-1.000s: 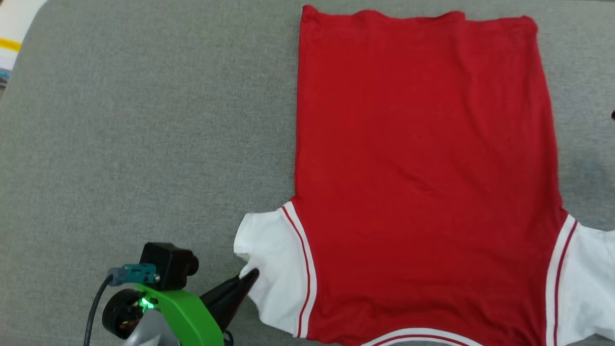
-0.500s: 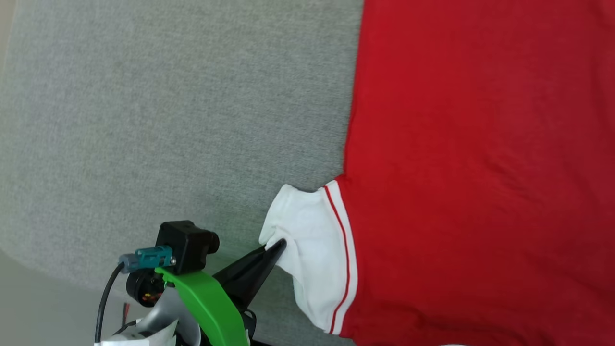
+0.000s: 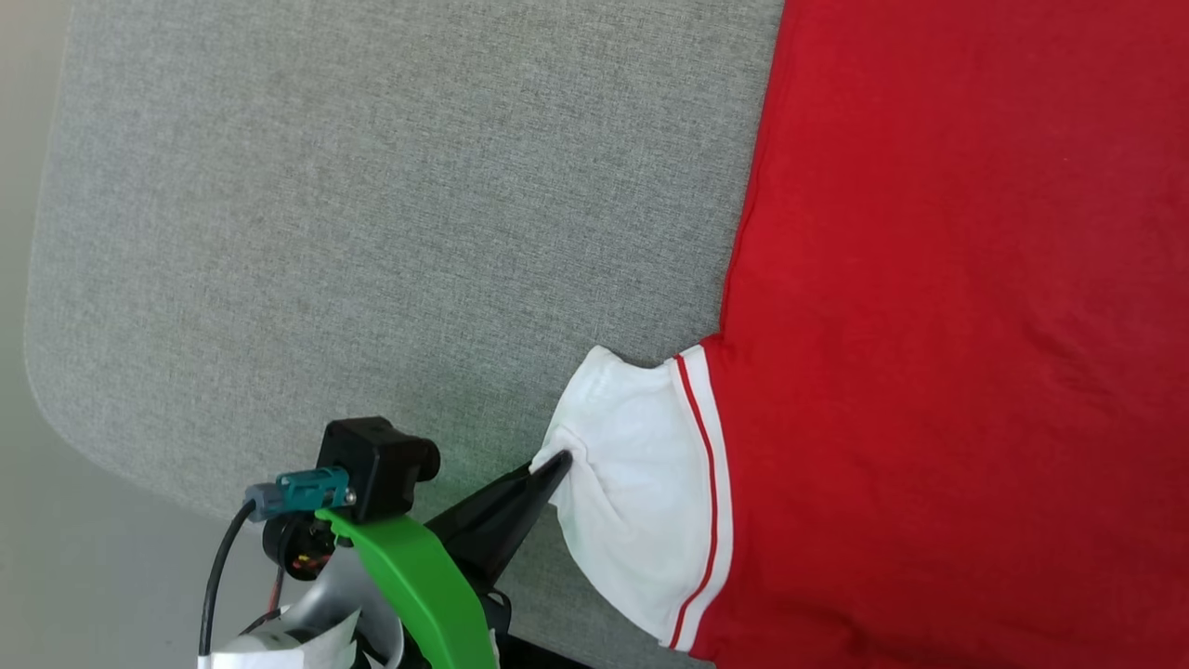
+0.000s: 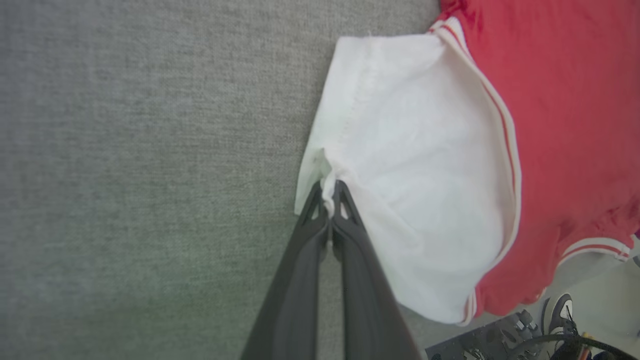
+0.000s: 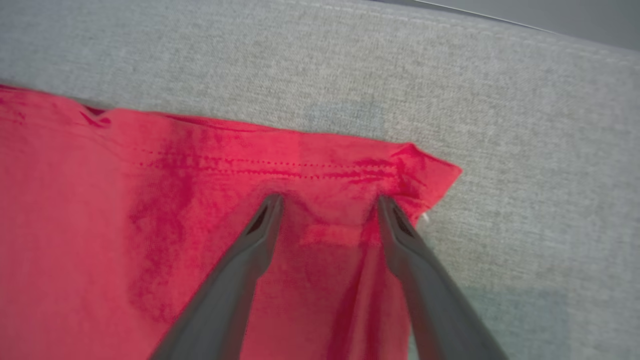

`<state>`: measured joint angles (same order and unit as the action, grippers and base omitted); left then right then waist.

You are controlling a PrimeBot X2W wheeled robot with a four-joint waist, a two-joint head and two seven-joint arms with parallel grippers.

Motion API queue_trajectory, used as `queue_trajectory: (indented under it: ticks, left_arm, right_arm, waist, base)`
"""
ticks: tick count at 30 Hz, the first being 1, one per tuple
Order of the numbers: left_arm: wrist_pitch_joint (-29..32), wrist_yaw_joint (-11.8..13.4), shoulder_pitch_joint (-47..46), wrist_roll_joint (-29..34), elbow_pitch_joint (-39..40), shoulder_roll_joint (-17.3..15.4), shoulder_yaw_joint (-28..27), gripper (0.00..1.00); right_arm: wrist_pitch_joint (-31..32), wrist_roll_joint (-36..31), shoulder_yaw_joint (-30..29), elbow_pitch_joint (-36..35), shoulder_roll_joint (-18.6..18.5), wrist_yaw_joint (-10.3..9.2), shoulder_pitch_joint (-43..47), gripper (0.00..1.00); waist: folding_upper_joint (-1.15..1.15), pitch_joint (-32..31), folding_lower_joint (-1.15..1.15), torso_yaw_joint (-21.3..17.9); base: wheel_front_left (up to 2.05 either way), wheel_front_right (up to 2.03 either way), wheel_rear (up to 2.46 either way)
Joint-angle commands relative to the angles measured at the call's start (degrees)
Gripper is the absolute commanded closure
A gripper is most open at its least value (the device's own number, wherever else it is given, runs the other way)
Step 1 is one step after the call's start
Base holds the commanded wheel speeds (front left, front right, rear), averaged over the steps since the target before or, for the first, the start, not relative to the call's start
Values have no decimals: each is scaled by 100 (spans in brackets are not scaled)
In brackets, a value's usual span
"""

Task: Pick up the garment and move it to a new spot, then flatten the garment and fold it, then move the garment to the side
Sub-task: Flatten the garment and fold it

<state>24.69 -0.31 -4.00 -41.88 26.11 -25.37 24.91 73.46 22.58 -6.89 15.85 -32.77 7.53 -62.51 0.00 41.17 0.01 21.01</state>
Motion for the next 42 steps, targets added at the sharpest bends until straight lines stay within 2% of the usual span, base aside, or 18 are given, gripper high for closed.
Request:
queue_trajectory:
  ticks: [1, 9, 15, 18, 27, 34, 42]
  left_arm:
    - [-14, 14, -98, 40, -36, 14, -3, 100]
    - [-2, 76, -107, 79, -35, -4, -9, 100]
    - [-14, 138, -96, 109, -41, -33, -50, 100]
    - [11, 207, -62, 137, -105, -104, -108, 100]
    - [59, 344, 100, 109, -272, -215, -212, 100]
    - [61, 407, 262, 63, -372, -277, -255, 100]
    - [6, 473, 408, 20, -451, -253, -261, 100]
  right_arm:
    - [125, 31, 91, 209, 88, -4, 296, 100]
    - [29, 58, 97, 235, 26, -4, 515, 100]
    - [-169, 87, 103, 296, 35, -4, 860, 100]
    - [-330, 201, 75, 328, 79, -4, 1337, 100]
    - [-480, 446, -133, 188, 194, -4, 2439, 100]
    - [-469, 710, -390, -309, 359, -4, 3468, 100]
    - [-301, 955, -889, -1308, 643, -4, 4684, 100]
  waist:
    - [0, -22, -1, -10]
    - [0, -205, -1, -74]
    - [0, -565, -1, -230]
    - [0, -1007, -1, -455]
    - [0, -1812, -1, -949]
    - [0, -2317, -1, -1280]
    - [0, -2735, -1, -1523]
  base:
    - [0, 0, 0]
    - [0, 0, 0]
    - [0, 0, 0]
    - [0, 0, 0]
    - [0, 0, 0]
    - [0, 0, 0]
    - [0, 0, 0]
